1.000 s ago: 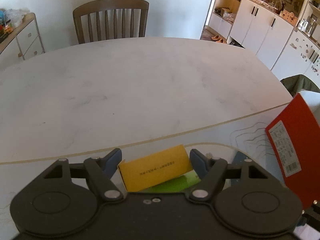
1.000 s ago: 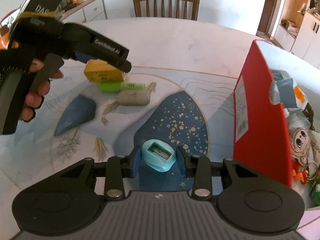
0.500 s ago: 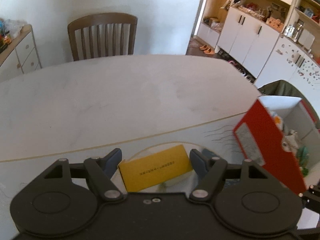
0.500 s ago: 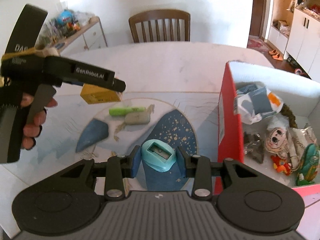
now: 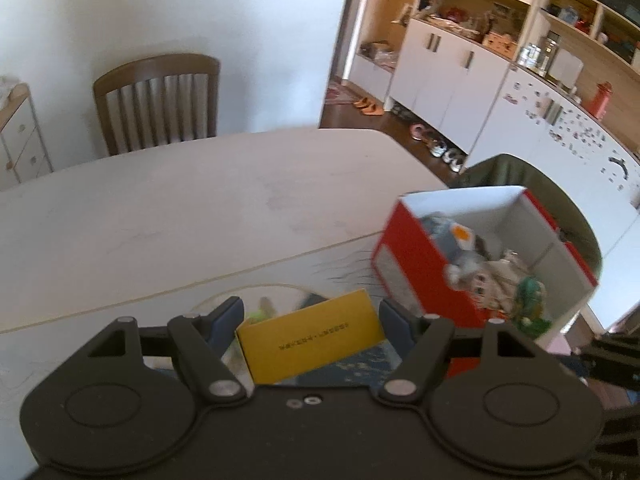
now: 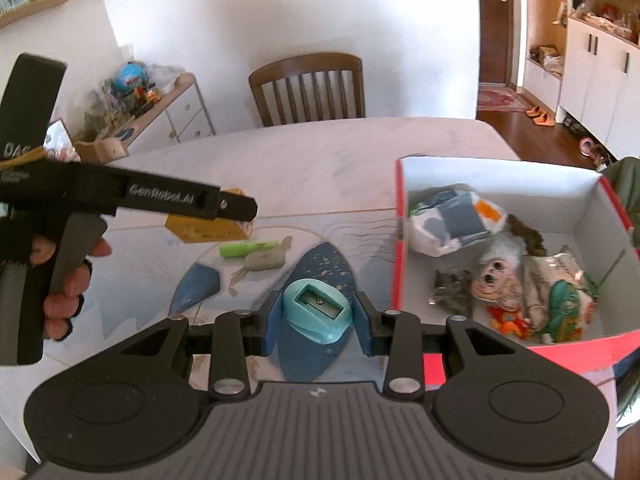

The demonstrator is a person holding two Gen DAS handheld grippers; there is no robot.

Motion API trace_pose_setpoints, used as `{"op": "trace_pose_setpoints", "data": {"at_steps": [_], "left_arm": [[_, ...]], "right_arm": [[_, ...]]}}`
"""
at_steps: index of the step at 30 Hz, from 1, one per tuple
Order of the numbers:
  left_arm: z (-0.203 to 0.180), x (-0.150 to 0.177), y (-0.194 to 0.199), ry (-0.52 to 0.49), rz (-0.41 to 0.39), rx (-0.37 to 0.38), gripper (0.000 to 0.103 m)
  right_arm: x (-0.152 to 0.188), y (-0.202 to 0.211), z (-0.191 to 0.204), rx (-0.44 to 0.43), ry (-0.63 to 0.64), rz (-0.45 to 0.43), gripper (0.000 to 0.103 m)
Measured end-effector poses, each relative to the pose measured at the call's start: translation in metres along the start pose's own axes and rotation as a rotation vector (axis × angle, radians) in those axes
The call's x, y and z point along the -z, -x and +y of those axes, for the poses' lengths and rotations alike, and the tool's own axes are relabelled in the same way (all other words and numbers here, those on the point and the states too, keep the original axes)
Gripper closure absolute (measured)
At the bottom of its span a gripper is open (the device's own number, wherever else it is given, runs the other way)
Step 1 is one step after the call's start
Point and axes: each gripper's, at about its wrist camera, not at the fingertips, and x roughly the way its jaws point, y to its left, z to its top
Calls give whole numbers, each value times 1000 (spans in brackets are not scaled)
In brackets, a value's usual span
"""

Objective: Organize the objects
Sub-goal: 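Lift both held items and carry them over the shoebox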

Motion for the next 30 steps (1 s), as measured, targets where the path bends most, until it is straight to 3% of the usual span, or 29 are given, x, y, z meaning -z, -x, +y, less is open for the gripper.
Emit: {"op": "trace_pose_setpoints", "data": {"at_steps": [14,30], "left_arm": [[-87,-5,15,-109,-27,52,29],[-164,-6,-23,-169,20,72,29]], "right_arm": [[-9,40,-65,24,-27,-60,66],[-18,40,-163,76,-50,-67,66]]}}
